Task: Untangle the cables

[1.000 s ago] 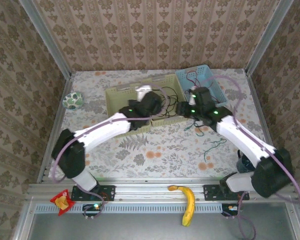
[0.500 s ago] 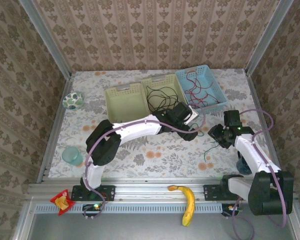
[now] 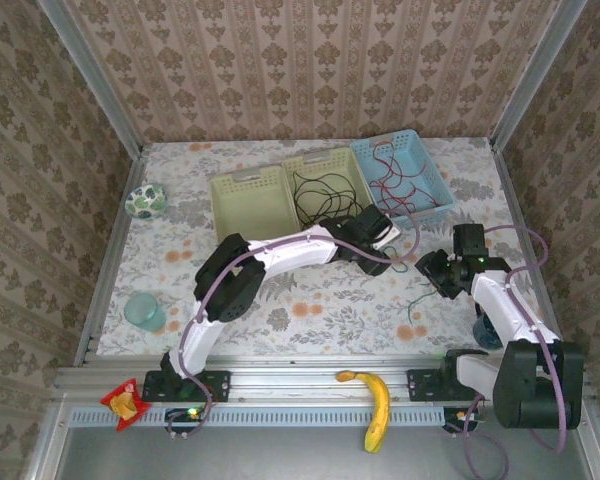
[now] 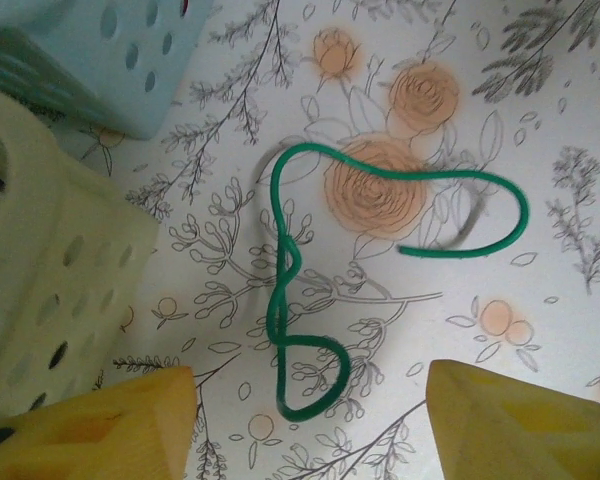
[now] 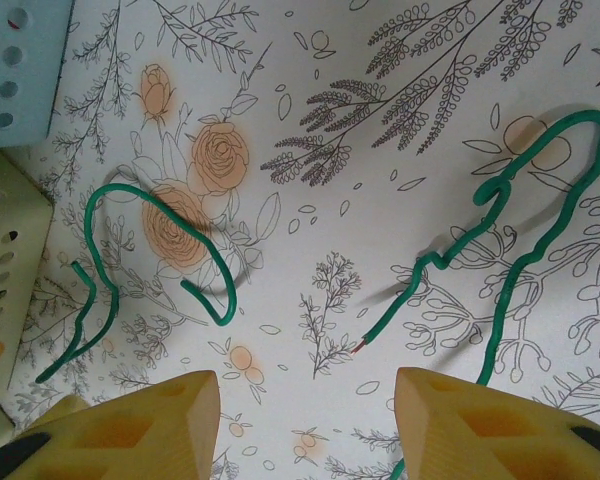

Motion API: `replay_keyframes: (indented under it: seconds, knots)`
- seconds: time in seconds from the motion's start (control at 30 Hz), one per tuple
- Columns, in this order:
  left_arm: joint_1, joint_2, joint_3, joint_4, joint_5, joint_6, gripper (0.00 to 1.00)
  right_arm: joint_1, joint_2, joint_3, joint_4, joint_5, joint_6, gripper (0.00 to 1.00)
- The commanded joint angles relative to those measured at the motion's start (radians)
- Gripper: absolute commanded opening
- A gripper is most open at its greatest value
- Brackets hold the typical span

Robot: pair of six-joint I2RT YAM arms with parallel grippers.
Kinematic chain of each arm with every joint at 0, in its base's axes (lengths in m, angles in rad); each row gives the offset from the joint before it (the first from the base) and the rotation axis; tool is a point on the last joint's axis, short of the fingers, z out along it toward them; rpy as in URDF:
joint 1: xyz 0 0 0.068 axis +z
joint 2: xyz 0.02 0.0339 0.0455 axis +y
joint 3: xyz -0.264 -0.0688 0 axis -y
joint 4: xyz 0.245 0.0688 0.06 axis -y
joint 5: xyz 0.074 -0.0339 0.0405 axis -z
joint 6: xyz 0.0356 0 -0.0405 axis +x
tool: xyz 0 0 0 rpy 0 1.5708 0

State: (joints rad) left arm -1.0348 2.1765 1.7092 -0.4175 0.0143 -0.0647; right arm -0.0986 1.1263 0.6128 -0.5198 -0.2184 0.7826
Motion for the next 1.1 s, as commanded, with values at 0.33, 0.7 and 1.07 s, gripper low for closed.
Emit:
replay_keyframes:
  seconds: [0.33,0.7,1.07]
  knots:
    - [0.043,0.044,0.032,0.019,0.115,0.022,0.51,-0.01,-0.025,-0.039,0.069,-0.077,0.005,0.5]
    - [0.044,0.059,0.036,0.045,0.137,0.008,0.28,-0.01,-0.016,-0.042,0.084,-0.088,0.005,0.5]
    - [0.044,-0.007,-0.024,0.126,0.163,-0.036,0.0,-0.001,0.072,-0.017,0.146,-0.166,-0.021,0.5]
